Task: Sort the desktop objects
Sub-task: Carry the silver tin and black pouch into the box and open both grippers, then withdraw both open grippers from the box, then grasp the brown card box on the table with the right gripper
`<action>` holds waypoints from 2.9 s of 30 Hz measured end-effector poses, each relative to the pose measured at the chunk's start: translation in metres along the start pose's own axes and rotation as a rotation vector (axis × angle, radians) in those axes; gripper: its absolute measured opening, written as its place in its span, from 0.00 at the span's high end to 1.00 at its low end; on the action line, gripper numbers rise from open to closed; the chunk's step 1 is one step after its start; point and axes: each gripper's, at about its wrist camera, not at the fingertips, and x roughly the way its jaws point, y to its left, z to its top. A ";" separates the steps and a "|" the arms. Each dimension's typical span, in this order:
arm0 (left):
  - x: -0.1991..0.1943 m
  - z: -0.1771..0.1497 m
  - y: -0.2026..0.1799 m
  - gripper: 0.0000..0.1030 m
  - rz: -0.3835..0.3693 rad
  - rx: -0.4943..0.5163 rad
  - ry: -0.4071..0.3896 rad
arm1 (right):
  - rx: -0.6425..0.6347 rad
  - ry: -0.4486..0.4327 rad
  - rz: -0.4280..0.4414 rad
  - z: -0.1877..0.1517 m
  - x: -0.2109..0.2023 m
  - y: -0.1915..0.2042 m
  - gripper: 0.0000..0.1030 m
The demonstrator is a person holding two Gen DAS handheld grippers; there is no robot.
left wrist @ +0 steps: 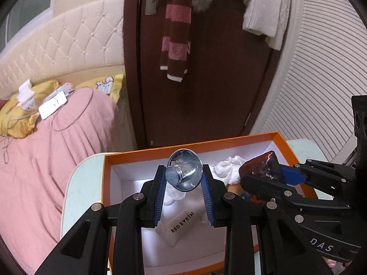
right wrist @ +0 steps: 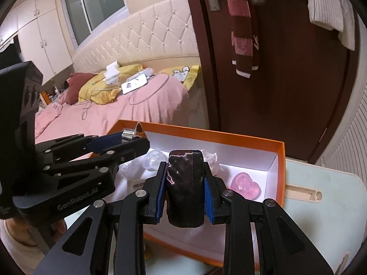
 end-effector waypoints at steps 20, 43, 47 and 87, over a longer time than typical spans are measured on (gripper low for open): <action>-0.023 -0.007 0.034 0.31 0.069 -0.119 -0.083 | 0.172 -0.154 0.007 0.004 -0.023 -0.028 0.30; -0.064 -0.104 -0.009 0.21 0.030 -0.054 0.065 | 0.130 -0.027 -0.118 -0.081 -0.078 -0.003 0.30; -0.061 -0.123 -0.015 0.21 0.047 -0.056 0.093 | 0.105 0.046 -0.167 -0.108 -0.077 0.003 0.30; -0.049 -0.148 -0.019 0.00 0.147 -0.014 0.052 | 0.055 0.135 -0.345 -0.148 -0.059 -0.002 0.00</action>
